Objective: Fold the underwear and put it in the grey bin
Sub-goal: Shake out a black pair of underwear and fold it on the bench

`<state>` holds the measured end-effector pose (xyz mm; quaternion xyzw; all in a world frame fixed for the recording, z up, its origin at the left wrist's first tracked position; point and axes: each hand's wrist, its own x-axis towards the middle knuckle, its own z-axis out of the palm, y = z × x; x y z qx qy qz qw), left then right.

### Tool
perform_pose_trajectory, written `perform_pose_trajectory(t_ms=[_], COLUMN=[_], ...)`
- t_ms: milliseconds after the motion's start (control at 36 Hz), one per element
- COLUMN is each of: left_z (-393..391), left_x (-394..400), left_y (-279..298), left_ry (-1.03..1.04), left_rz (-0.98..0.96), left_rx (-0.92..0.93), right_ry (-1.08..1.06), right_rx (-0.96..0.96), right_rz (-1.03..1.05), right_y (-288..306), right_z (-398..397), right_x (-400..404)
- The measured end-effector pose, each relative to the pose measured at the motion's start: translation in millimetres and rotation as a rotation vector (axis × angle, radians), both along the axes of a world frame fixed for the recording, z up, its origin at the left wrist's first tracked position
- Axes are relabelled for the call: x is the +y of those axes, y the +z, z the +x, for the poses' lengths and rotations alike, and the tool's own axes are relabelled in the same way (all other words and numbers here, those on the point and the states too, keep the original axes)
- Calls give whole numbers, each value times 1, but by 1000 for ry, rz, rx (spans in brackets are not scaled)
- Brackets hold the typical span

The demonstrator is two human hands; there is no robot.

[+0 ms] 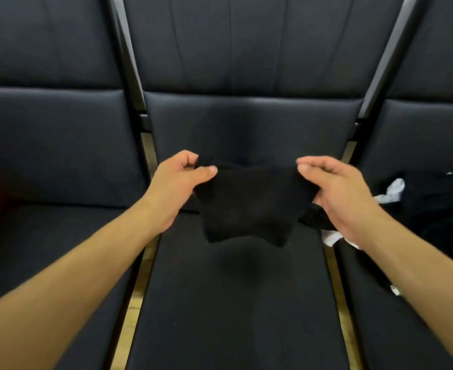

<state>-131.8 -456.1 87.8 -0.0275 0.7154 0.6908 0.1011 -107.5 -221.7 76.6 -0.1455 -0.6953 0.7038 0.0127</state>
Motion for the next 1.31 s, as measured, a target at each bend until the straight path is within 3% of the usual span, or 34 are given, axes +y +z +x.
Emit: perform_pose_trajectory(t_ms=[83, 222, 333, 417, 472, 639, 750, 1306], left_z=[0, 32, 73, 108, 123, 123, 113, 142], left_x=[1, -3, -6, -15, -21, -16, -11, -24], left_y=[6, -72, -180, -246, -267, -279, -273, -277], left_ry=[-35, -17, -23, -79, -69, 37, 92, -3], left_rz=[-5, 11, -107, -300, -442, -443, -410, -499], left_rx=[66, 18, -237, -471, -528, -587, -586, -437], right_ry=[8, 1, 98, 186, 161, -98, -17, 96], right_rx=[68, 90, -133, -377, -470, -648, -738, -648], right_rz=[6, 152, 366, 331, 289, 134, 241, 259], right_y=[7, -62, -173, -244, -262, -265, -254, -249], right_z=[-1, 35, 84, 129, 148, 137, 116, 138], right_x=[1, -8, -18, -29, -33, -37, -35, -34])
